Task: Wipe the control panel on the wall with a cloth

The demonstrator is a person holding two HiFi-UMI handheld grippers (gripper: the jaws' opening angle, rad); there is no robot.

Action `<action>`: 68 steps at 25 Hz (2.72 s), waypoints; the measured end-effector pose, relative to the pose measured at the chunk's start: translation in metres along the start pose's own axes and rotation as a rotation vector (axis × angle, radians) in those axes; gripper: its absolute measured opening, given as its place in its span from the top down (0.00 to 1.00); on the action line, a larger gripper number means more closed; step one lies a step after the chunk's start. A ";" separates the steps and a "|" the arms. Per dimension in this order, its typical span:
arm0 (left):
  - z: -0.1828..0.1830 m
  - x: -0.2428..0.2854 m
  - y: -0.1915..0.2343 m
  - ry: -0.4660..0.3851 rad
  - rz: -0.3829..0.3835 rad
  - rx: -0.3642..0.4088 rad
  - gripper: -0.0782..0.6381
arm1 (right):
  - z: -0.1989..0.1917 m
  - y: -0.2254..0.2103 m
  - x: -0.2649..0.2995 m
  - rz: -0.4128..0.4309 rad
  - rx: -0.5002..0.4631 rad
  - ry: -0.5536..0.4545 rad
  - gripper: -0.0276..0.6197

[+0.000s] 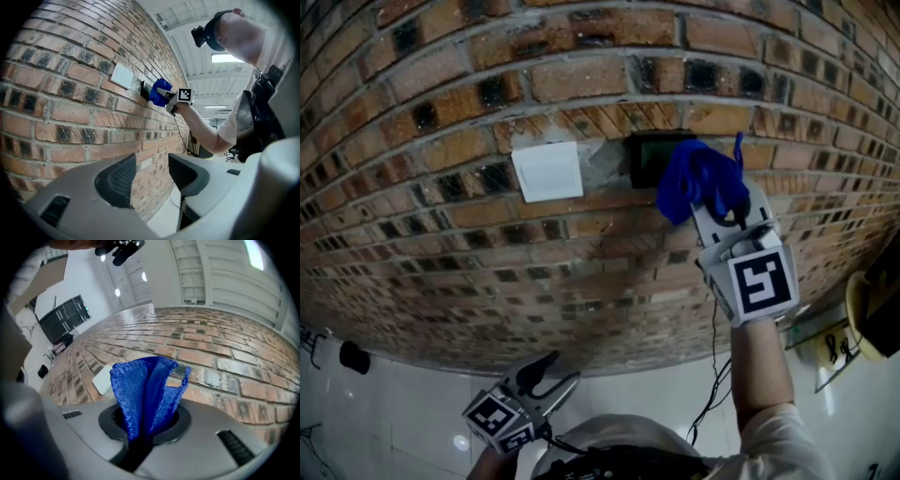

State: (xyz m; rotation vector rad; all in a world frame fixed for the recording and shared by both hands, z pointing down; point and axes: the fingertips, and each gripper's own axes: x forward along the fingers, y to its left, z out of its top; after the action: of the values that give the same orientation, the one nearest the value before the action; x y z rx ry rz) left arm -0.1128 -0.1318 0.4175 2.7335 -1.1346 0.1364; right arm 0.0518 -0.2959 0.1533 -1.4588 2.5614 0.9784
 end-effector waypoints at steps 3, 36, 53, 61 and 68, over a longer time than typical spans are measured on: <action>0.006 -0.003 -0.001 -0.024 0.005 0.001 0.60 | 0.011 0.038 0.023 0.089 -0.001 -0.015 0.82; 0.003 -0.001 0.002 -0.017 0.000 -0.011 0.60 | 0.009 -0.012 0.001 0.007 0.003 -0.033 0.82; 0.001 -0.007 0.005 -0.007 0.017 -0.007 0.60 | 0.014 0.029 0.040 0.075 0.005 -0.040 0.82; 0.004 0.024 -0.009 0.010 -0.037 -0.001 0.60 | -0.027 -0.053 0.001 -0.079 0.003 0.049 0.82; 0.005 0.046 -0.019 0.025 -0.023 0.004 0.60 | -0.045 -0.077 0.000 -0.073 -0.004 0.046 0.82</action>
State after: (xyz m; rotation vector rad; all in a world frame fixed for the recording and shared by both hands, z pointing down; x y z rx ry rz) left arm -0.0665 -0.1516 0.4177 2.7391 -1.0977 0.1690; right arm 0.1245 -0.3474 0.1503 -1.5817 2.5185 0.9521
